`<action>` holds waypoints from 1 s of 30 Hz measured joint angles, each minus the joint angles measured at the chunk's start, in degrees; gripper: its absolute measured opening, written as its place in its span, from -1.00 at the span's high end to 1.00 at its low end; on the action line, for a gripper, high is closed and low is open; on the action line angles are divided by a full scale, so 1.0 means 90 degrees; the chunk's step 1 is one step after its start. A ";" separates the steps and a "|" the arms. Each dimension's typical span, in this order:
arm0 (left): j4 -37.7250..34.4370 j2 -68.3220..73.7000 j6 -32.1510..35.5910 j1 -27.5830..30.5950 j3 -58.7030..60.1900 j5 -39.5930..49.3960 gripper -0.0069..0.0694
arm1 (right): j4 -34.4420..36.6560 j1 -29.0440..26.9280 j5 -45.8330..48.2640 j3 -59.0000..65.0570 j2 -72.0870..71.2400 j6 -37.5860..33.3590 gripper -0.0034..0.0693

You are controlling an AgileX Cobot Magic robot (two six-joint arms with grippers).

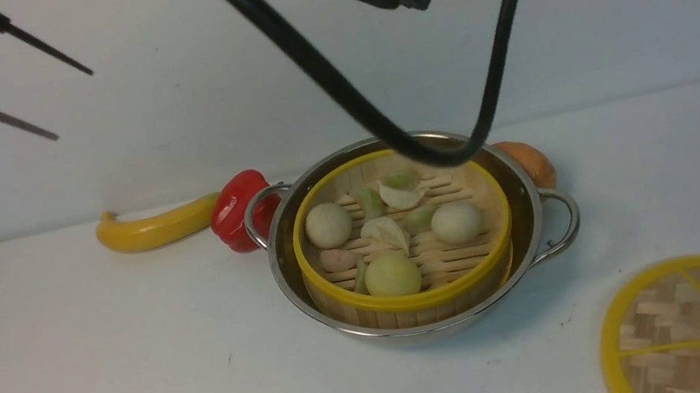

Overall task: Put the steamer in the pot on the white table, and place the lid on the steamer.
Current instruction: 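Move the gripper down to the bamboo steamer lid and grasp its center knob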

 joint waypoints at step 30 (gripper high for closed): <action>0.0058 -0.7274 -0.0848 0.4802 1.1207 -0.5647 0.06 | 0.0000 0.0000 0.0000 0.0000 0.0000 0.0000 0.24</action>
